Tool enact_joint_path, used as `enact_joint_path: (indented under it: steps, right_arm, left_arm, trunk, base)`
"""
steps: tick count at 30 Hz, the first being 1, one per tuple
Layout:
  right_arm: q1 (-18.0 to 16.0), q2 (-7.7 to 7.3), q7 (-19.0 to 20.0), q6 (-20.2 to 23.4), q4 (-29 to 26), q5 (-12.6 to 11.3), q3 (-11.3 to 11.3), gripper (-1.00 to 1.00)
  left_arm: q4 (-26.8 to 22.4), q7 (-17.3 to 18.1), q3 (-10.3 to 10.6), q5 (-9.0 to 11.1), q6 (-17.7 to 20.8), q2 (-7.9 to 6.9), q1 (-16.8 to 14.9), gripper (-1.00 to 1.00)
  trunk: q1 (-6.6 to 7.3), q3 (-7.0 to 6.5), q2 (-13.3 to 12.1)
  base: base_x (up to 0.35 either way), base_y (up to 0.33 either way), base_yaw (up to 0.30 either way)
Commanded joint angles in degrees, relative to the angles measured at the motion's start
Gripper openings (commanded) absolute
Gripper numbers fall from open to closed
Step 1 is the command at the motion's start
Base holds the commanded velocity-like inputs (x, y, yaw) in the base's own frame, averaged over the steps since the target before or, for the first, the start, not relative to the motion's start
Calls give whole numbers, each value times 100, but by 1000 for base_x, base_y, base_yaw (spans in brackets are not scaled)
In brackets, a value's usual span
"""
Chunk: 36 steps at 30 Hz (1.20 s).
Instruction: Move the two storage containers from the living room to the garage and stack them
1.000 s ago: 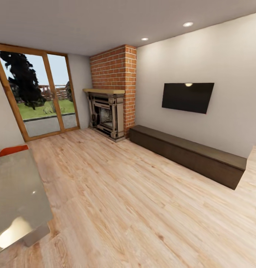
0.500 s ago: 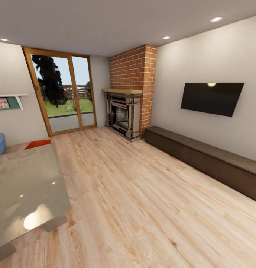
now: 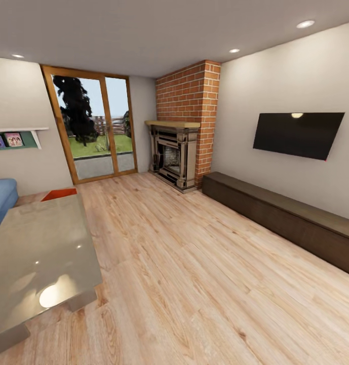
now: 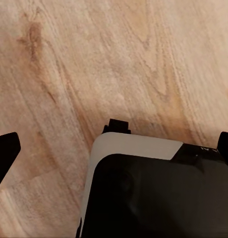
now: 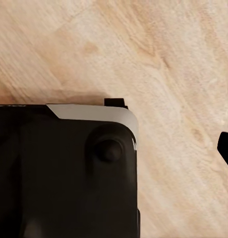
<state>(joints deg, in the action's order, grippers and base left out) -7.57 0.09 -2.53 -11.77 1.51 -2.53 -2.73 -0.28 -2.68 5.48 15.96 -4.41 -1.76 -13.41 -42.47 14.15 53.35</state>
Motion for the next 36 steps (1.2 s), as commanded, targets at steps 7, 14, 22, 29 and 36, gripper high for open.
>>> enact_joint_path:
  steps: [7, 14, 22, 29, 36]
  right_arm:
    - [-7, -47, 1, -3, 16, -12, -34, 100]
    - [-7, -45, -10, -1, 16, -14, -34, 100]
    - [-7, -30, -12, 0, 16, -16, -35, 100]
    - [-7, -29, -12, 6, 16, -19, -35, 100]
    - [-7, -42, -4, 0, 16, -19, -31, 100]
  left_arm:
    - [18, -15, 50, 39, 21, 0, -4, 100]
    - [23, -5, 50, 38, 30, 8, -4, 100]
    - [27, -4, 50, 38, 28, 9, -4, 100]
    - [28, -4, 50, 38, 30, 8, -4, 100]
    - [28, -4, 50, 38, 28, 5, -4, 100]
  trunk:
    - [-1, 7, 5]
    - [-1, 7, 5]
    - [-1, 7, 5]
    - [-1, 7, 5]
    - [-1, 7, 5]
  base:
    - [0, 0, 0]
    - [74, 0, 0]
    - [299, 0, 0]
    - [318, 0, 0]
    - [318, -44, 0]
